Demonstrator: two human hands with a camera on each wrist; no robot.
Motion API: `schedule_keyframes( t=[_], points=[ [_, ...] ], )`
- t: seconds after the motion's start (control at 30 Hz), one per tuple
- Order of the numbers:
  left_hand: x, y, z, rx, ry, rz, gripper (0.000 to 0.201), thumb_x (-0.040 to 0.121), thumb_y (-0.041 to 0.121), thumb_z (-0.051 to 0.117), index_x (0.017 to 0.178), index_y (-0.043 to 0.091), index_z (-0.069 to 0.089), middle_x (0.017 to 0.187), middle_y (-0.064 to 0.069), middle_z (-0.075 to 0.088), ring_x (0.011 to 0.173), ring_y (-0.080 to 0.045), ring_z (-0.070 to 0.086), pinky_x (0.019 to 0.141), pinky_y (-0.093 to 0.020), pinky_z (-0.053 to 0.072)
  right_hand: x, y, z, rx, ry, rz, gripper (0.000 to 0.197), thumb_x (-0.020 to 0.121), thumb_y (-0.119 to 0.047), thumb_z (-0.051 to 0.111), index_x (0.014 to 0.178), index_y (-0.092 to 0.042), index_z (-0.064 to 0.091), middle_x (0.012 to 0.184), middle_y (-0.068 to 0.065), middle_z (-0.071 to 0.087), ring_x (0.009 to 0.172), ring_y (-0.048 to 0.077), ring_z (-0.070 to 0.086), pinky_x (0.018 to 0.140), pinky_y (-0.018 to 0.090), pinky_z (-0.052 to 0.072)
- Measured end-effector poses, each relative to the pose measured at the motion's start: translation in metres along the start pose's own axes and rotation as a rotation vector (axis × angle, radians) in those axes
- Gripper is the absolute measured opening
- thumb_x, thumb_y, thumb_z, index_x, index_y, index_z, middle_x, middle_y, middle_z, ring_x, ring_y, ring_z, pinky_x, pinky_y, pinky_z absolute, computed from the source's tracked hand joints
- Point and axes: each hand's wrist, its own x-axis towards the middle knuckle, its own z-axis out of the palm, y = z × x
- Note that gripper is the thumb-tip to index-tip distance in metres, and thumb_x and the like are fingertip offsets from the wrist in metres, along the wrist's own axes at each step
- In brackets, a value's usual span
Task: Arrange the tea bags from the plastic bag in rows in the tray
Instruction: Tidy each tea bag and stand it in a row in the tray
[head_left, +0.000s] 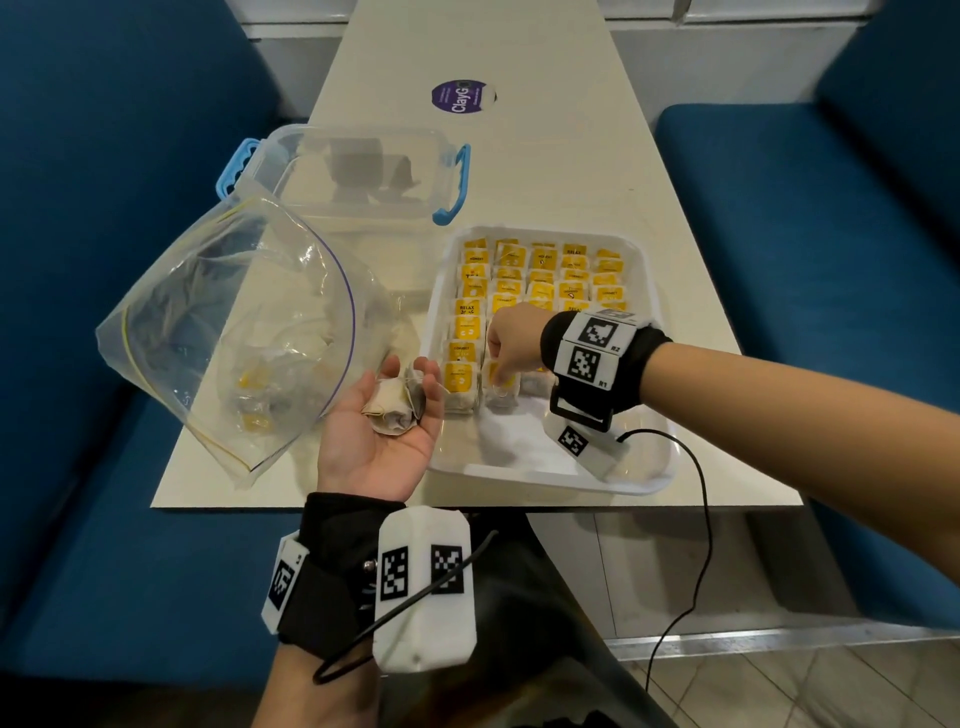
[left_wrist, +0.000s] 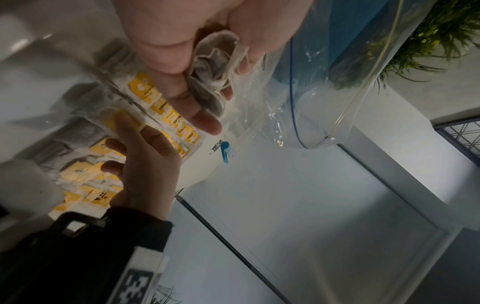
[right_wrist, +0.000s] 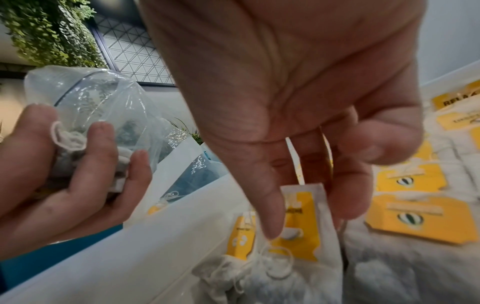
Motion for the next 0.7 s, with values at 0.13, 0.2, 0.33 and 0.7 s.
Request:
schedule_keyframes(
  t=[0.13,0.2,0.33,0.7],
  points=[
    [0.0004,0.0001,0.0001,-0.002,0.000,-0.001,0.031,0.099,0.024,0.039,0.084,0.004,0.057,0.081,-0.020,0.064,0.081,-0.026,0.060,0.057,-0.029,0.057,0.0005,0.0008,-0.0009,-0.015,0.006,0.008,0.027,0.091,-0.007,0.053,0.116,0.001,0.060,0.100,0.011,0.067,0.050,0.010,0.040,0.041,0.015,0.035],
    [0.0004,0.0001,0.0002,-0.003,-0.002,-0.001,0.031,0.099,0.024,0.038,0.084,0.004,0.057,0.082,-0.020,0.064,0.081,-0.026,0.060,0.057,-0.029,0.057,0.0020,0.0013,-0.0011,0.016,-0.019,0.018,0.027,0.092,-0.003,0.049,0.117,0.003,0.059,0.111,0.016,0.066,0.058,0.017,0.052,0.047,0.019,0.042],
    [0.0007,-0.0001,-0.0009,0.000,-0.003,-0.004,0.031,0.099,0.024,0.038,0.084,0.004,0.057,0.082,-0.020,0.064,0.081,-0.026,0.061,0.056,-0.029,0.057,-0.0011,-0.0007,-0.0039,0.099,-0.035,0.032,0.025,0.089,0.002,0.052,0.113,0.004,0.059,0.092,0.016,0.063,0.069,0.023,0.059,0.048,0.022,0.048],
    [0.0012,-0.0025,0.0003,0.014,0.004,-0.004,0.028,0.098,0.023,0.040,0.084,0.005,0.057,0.082,-0.020,0.064,0.081,-0.026,0.061,0.054,-0.029,0.057,0.0010,0.0014,-0.0008,0.033,0.078,0.008,0.024,0.082,-0.011,0.068,0.103,-0.001,0.065,0.103,0.014,0.068,0.087,0.026,0.066,0.077,0.034,0.054]
  ],
)
